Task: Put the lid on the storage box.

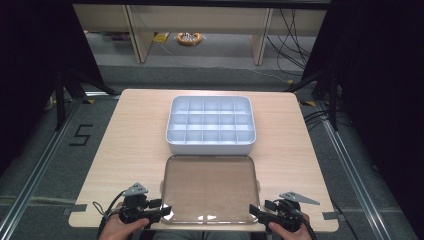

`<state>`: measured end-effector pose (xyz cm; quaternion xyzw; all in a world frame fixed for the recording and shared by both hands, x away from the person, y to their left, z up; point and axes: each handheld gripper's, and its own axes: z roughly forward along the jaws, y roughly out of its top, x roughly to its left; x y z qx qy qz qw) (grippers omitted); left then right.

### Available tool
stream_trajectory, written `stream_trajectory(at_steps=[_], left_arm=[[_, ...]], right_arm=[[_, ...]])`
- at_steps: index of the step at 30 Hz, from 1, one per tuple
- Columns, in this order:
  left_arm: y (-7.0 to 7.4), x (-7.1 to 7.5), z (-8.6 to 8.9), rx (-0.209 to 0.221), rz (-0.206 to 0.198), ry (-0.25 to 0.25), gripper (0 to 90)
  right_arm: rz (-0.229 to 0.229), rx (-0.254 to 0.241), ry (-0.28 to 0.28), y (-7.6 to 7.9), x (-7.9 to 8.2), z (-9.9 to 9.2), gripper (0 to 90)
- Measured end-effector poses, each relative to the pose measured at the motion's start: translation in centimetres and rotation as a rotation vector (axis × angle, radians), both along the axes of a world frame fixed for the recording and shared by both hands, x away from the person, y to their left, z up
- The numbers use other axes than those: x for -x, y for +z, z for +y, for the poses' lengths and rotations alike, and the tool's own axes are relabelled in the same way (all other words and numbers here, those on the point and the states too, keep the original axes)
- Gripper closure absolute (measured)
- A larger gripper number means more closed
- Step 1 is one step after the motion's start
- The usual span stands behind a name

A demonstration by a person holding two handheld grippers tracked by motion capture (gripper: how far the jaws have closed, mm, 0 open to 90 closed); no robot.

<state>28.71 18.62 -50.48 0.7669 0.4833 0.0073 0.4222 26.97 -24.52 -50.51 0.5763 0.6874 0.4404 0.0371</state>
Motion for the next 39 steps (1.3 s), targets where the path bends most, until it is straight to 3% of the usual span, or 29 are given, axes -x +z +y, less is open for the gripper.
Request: stream_trajectory(at_steps=[4, 5, 7, 8, 10, 12, 13, 14, 17, 18, 19, 20, 21, 22, 23, 24, 26, 27, 28, 29, 32, 34, 35, 38, 39], left_arm=[[-0.3, -0.5, 0.1, -0.010, 0.018, 0.006, 47.5], [-0.3, -0.7, 0.2, -0.013, 0.019, 0.000, 48.6], [-0.3, -0.8, 0.4, -0.023, 0.020, 0.000, 48.7], [-0.3, -0.7, 0.4, -0.028, 0.021, -0.001, 48.6], [-0.7, -0.6, 0.4, -0.014, 0.057, 0.013, 48.5], [-0.7, -0.6, 0.4, -0.013, 0.059, 0.011, 50.5], [-0.7, -0.6, 0.4, -0.014, 0.056, 0.014, 50.5], [-0.7, -0.6, 0.4, -0.012, 0.057, 0.014, 50.5], [-0.7, -0.5, 0.5, -0.011, 0.054, 0.012, 50.9], [-0.7, -0.5, 0.5, -0.011, 0.054, 0.012, 50.9], [-0.8, -0.5, 0.4, -0.004, 0.053, 0.016, 50.9], [-0.8, -0.4, 0.4, -0.008, 0.049, 0.017, 51.7], [-0.8, -0.4, 0.5, -0.014, 0.043, 0.005, 51.7], [-0.8, -0.4, 0.5, -0.015, 0.038, 0.005, 51.7], [-0.9, -0.7, 0.6, -0.039, -0.003, -0.012, 51.7], [-0.7, -0.4, 0.6, -0.034, 0.037, -0.012, 51.6], [-0.8, -0.4, 0.7, -0.036, 0.035, -0.018, 51.6], [-0.8, -0.4, 0.6, -0.010, 0.035, 0.004, 51.5], [-0.8, -0.4, 0.7, -0.017, 0.038, -0.004, 50.5], [-0.8, -0.3, 0.7, -0.017, 0.035, -0.007, 48.5], [-0.8, -0.3, 0.7, -0.013, 0.036, -0.016, 45.0], [-0.8, -0.2, 0.6, -0.016, 0.030, -0.011, 44.5], [-0.8, -0.3, 0.7, -0.014, 0.034, -0.014, 43.3], [-0.8, -0.3, 0.6, 0.001, 0.041, -0.015, 39.0], [-0.8, -0.3, 0.6, 0.004, 0.040, -0.012, 37.6]], right_arm=[[0.003, 0.018, 0.007, -0.3, -0.5, -0.1, 29.9], [0.039, -0.010, -0.020, -0.2, -0.7, 0.2, 30.5], [0.014, 0.008, 0.004, -0.4, -1.0, -0.1, 30.9], [0.050, -0.017, -0.016, -0.4, -1.0, 0.1, 31.7], [0.034, -0.010, -0.005, -0.8, -1.5, -0.1, 34.4], [0.078, -0.051, -0.031, -0.7, -1.4, 0.2, 34.0], [0.044, -0.035, -0.018, -0.9, -1.5, 0.0, 34.3], [0.046, -0.051, -0.032, -1.0, -1.5, 0.0, 34.7], [0.119, -0.163, -0.107, -1.0, -1.3, -0.4, 40.7], [0.119, -0.163, -0.107, -1.0, -1.3, -0.4, 40.7], [0.121, -0.195, -0.110, -1.1, -1.2, -0.7, 42.8], [0.167, -0.256, -0.142, -1.2, -0.9, -0.8, 47.7], [0.122, -0.235, -0.115, -1.7, -1.1, -1.1, 48.9], [0.202, -0.275, -0.153, -1.1, -0.7, -0.9, 49.8], [0.187, -0.297, -0.145, -1.3, -0.7, -1.0, 53.4], [0.187, -0.288, -0.146, -1.4, -0.6, -0.9, 55.6], [0.166, -0.290, -0.137, -1.5, -0.5, -0.8, 59.6], [0.192, -0.271, -0.128, -1.3, -0.3, -0.9, 62.2], [0.180, -0.263, -0.128, -1.2, -0.2, -0.9, 63.2], [0.138, -0.245, -0.096, -1.6, -0.3, -1.1, 64.5], [0.106, -0.236, -0.088, -1.6, -0.2, -1.2, 66.6], [0.032, -0.210, -0.043, -1.0, 0.2, -1.3, 67.3], [0.022, -0.223, -0.034, -0.6, 0.4, -1.2, 67.3], [-0.036, -0.200, 0.010, 0.2, 0.8, -1.2, 66.9], [-0.088, -0.171, 0.045, 0.2, 0.7, -1.4, 66.8]])
